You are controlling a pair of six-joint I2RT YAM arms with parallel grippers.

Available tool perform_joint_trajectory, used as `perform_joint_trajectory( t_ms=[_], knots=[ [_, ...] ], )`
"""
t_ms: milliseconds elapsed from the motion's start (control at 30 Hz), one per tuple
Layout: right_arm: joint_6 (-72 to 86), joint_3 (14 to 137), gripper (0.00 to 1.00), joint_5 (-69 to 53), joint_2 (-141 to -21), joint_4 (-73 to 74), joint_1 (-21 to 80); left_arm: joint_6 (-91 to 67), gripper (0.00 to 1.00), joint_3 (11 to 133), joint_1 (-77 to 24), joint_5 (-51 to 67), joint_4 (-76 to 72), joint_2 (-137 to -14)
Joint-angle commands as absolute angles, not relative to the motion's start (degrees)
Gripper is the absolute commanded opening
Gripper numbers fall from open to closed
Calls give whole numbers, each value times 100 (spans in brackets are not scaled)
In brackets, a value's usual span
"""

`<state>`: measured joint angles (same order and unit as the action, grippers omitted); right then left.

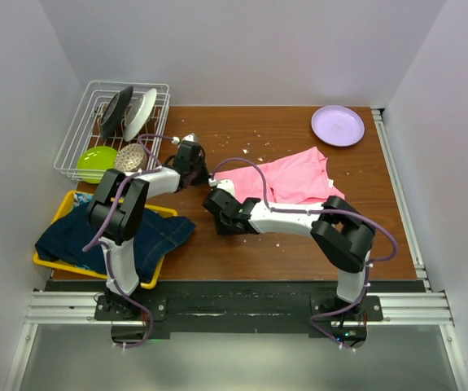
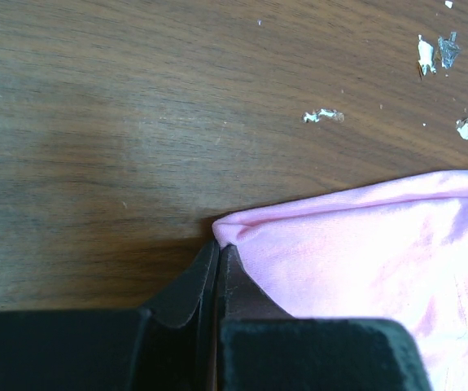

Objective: Fold and stack the mixed laundry pile
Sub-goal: Fold the T-shirt at the center of the board.

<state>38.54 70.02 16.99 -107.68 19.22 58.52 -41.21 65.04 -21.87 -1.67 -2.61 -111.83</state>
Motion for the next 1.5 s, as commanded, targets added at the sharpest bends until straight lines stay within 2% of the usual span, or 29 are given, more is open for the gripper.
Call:
perform_joint_trajectory(
  t_ms=[0, 233, 400, 800, 1067, 1333, 1367, 1467],
  knots=[
    [3981, 6961, 5, 1889, -10644, 1897, 5985, -4069, 0, 6662, -2145, -176, -228, -11188],
    [3753, 7109, 22, 2267, -10257, 2161, 6055, -4034, 0, 6767, -2145, -106, -202, -11224],
    [3622, 7303, 23, 2469, -10186, 2311, 6082, -4025, 0, 6768, -2145, -105, -211, -11224],
    [3551, 7814, 25, 2558, -10933, 2602, 6249, -3990, 0, 6794, -2145, -53, -202, -11267],
    [3691, 7770, 36, 2681, -11171, 2804, 6425, -3990, 0, 6812, -2127, -35, -202, -11285],
    [3709, 7840, 35, 2610, -11460, 2847, 6469, -4008, 0, 6812, -2127, -26, -229, -11338],
    [3700, 7849, 33, 2628, -11504, 2874, 6469, -4017, 0, 6812, -2127, -35, -246, -11338],
    [3674, 7919, 20, 2610, -11593, 2962, 6460, -4008, 0, 6812, -2118, -35, -281, -11329]
  ],
)
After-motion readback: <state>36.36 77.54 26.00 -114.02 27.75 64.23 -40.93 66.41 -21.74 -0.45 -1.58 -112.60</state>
